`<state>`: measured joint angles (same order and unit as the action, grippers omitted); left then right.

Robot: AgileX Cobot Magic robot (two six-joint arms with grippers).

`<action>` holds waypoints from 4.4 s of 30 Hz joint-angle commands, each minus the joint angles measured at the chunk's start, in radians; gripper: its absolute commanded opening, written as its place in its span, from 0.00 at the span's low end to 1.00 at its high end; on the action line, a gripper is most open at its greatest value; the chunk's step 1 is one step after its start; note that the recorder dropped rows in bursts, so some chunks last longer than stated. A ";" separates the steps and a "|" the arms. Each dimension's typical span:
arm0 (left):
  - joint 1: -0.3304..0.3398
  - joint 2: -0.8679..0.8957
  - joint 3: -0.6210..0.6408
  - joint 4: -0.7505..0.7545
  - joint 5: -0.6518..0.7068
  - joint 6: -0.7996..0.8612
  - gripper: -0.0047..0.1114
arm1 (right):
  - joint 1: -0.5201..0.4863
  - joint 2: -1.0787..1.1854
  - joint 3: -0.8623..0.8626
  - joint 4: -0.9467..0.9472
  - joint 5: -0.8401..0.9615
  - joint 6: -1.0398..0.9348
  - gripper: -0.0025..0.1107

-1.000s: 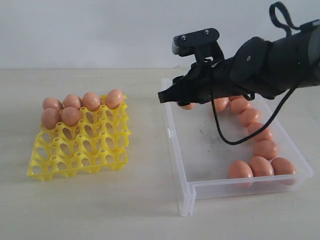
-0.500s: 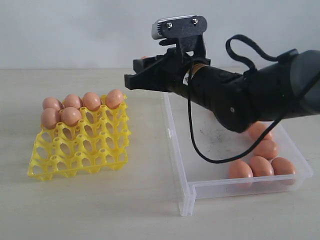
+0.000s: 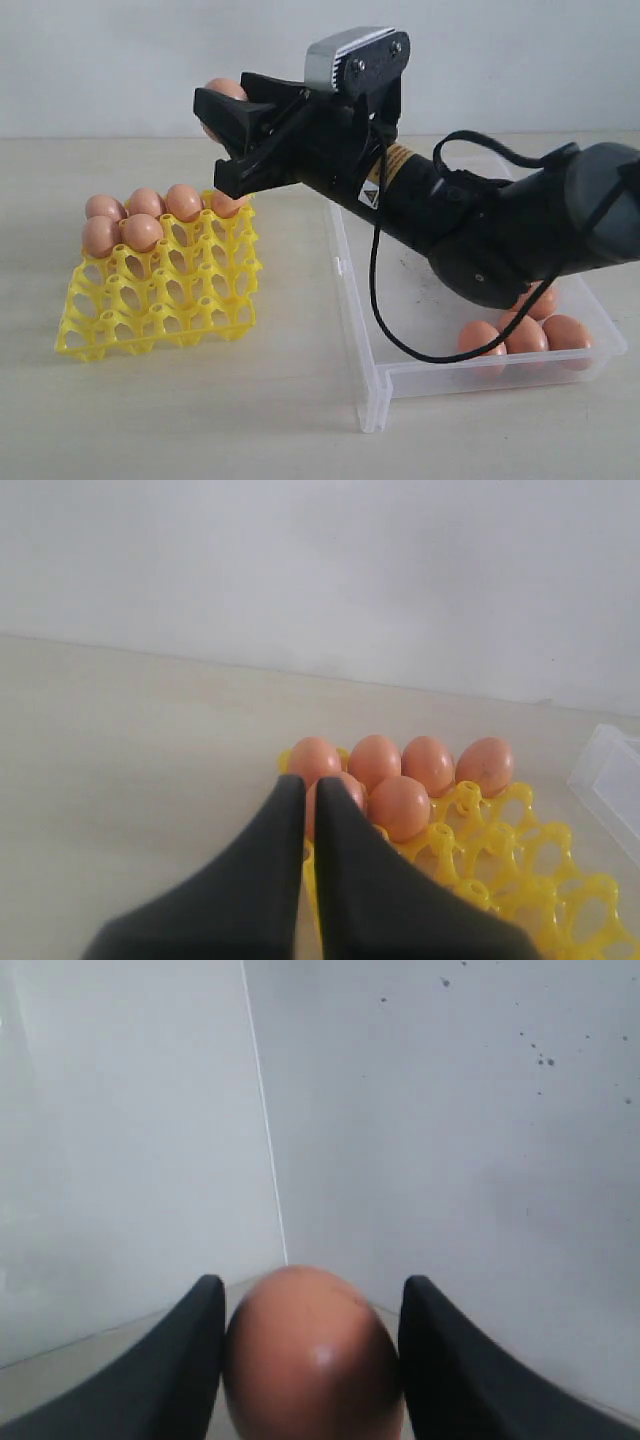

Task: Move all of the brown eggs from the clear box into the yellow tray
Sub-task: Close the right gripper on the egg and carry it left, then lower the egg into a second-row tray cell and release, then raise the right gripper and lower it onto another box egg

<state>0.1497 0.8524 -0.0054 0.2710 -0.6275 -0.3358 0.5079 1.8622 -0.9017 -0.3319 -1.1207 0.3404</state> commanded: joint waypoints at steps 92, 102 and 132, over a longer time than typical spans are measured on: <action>-0.003 -0.008 0.005 0.006 -0.017 0.012 0.07 | 0.001 0.643 -0.626 -0.230 0.238 0.131 0.02; -0.003 -0.008 0.005 0.006 -0.017 0.012 0.07 | 0.001 0.643 -0.626 -0.257 0.239 0.131 0.13; -0.003 -0.008 0.005 0.006 -0.017 0.012 0.07 | 0.001 0.312 -0.619 -0.574 0.693 0.487 0.02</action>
<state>0.1497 0.8524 -0.0054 0.2710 -0.6311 -0.3279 0.5100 2.2428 -1.5310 -0.7264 -0.5005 0.6808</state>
